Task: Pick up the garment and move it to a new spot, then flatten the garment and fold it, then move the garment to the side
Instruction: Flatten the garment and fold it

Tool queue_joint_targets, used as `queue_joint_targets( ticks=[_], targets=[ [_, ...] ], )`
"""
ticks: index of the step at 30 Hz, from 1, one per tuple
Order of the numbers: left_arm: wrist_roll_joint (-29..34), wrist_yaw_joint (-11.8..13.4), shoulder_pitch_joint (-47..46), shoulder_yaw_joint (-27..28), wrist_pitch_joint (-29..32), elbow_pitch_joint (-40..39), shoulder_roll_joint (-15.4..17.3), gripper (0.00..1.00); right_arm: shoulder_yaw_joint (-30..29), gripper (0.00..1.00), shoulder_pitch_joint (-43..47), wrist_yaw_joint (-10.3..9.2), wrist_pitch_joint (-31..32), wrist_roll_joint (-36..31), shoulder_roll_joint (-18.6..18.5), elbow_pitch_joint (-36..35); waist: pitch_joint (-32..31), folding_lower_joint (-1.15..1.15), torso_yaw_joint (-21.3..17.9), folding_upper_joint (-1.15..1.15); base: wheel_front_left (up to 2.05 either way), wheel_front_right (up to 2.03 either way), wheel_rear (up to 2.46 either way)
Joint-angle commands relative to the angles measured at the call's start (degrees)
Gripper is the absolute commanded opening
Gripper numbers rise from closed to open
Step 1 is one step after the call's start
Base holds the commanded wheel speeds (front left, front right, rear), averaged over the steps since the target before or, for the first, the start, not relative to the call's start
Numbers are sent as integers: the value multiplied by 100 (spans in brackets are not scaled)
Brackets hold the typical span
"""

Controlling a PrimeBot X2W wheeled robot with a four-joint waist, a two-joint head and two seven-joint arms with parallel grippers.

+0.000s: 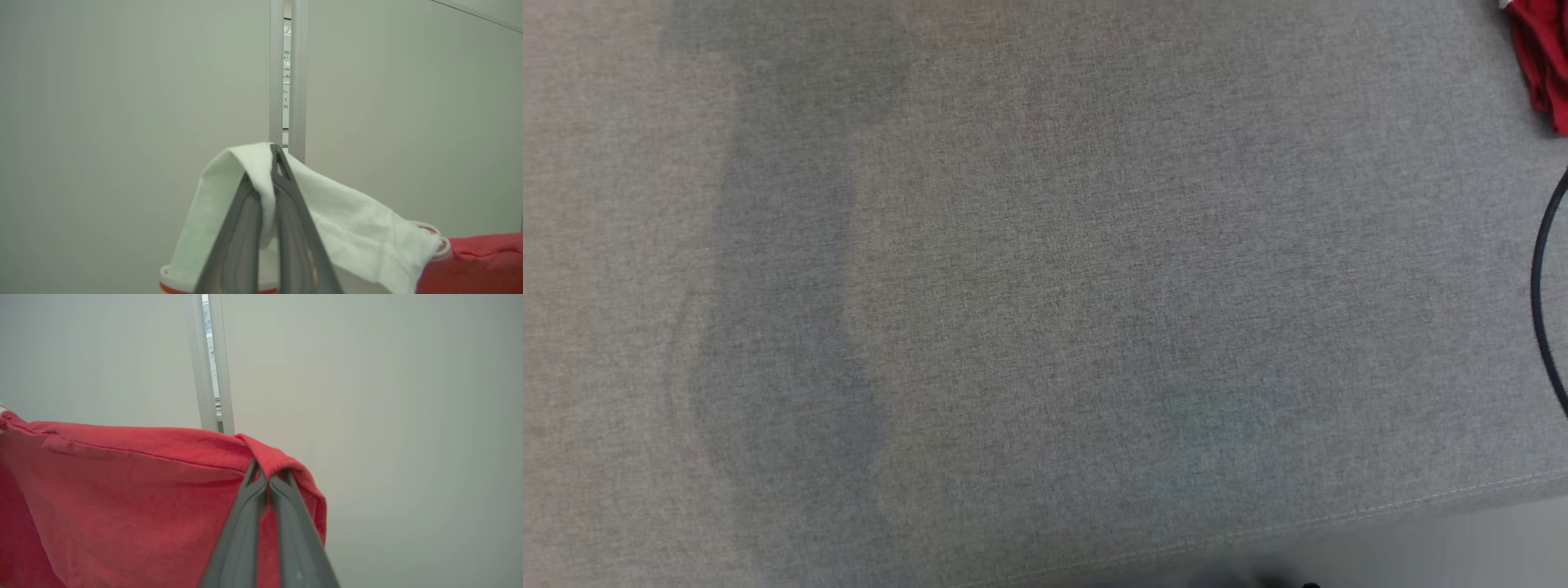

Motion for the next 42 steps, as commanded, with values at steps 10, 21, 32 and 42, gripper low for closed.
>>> queue_joint_targets(
  ticks=[10,21,32,42],
  targets=[
    [-187,-20,-483,-434,-439,830,-167,0,725,0,-741,0,-245,266,-105,819,489,-1,27,0,0,0,0],
    [-913,-22,1797,-818,-856,8,106,0,1472,0,1081,0,-705,1059,-615,29,173,-1,205,0,0,0,0],
    [-643,501,6153,706,-860,-2640,36,0,1115,0,4267,0,-744,1078,-902,-1582,-765,-1,207,0,0,0,0],
    [-277,639,9261,1227,-860,-3902,-641,0,631,0,6891,-1,-743,582,-928,-2281,-1482,-1,337,0,0,0,0]
  ],
)
